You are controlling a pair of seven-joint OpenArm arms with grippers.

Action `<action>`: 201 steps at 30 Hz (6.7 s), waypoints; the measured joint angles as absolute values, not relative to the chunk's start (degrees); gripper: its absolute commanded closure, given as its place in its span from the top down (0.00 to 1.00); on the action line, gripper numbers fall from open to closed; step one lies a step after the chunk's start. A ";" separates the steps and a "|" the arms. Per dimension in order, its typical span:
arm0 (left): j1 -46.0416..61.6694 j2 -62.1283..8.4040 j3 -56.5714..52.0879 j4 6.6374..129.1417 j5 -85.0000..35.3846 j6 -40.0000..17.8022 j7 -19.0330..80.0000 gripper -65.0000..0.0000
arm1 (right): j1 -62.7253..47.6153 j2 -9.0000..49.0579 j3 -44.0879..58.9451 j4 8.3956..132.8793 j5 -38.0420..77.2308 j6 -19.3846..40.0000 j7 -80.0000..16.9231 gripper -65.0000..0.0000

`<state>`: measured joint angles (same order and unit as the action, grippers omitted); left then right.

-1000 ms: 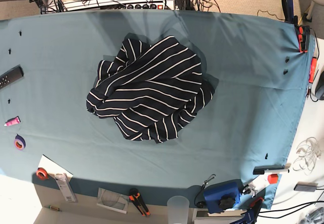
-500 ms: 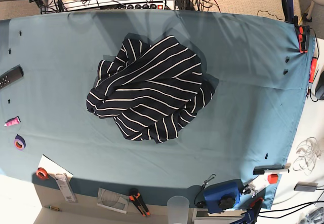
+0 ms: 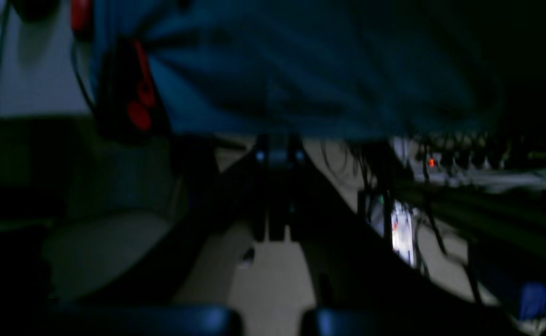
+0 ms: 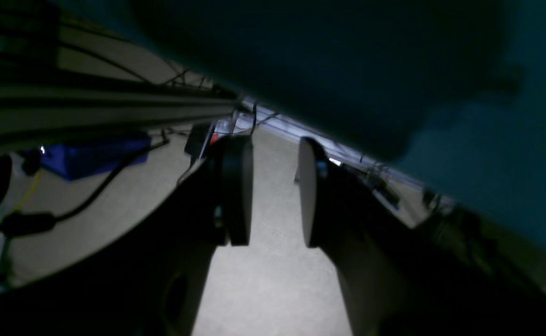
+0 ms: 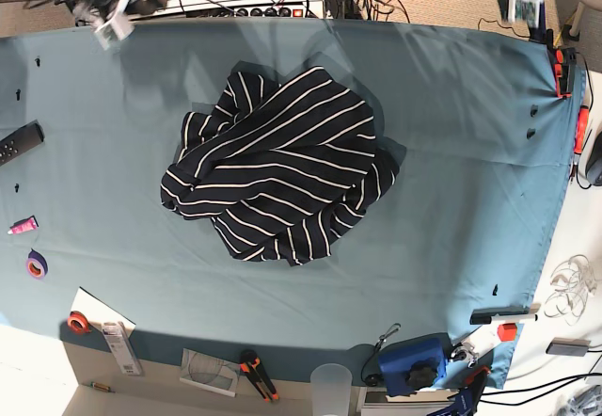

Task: Layout the t-shirt on the table in an organized manner, then fold the t-shirt properly
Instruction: 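Lower both grippers toward the crumpled striped shirt, then grasp the striped shirt's edge with the right gripper and lift, then drag the held shirt edge away from the pile with the right gripper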

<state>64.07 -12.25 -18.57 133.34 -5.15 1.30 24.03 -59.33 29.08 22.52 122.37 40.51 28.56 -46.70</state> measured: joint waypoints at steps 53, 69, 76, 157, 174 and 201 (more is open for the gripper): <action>41.34 -12.25 -18.76 133.53 -4.36 -13.28 23.99 0.00 | -36.60 25.36 23.51 124.46 31.07 22.24 -46.28 0.00; 41.36 -12.27 -18.68 133.05 -1.56 -22.81 13.45 0.48 | -34.59 25.56 20.32 124.44 33.76 35.68 -47.42 0.35; 41.39 -12.27 -18.70 133.05 -1.54 -22.52 13.50 0.48 | -32.18 25.89 2.15 124.40 18.44 39.20 -47.72 0.35; 41.39 -12.05 -18.79 133.01 -1.63 -22.52 13.61 0.48 | -1.76 21.54 -30.41 122.87 -20.86 6.15 -47.35 0.00; 36.86 -12.12 -9.67 130.78 -1.74 -25.47 13.58 0.47 | -1.91 20.88 20.82 116.46 1.48 6.00 -47.88 0.00; 12.12 -5.54 -3.99 100.33 -24.53 -8.32 30.35 0.48 | -2.02 20.75 22.98 103.00 2.87 7.31 -47.79 0.00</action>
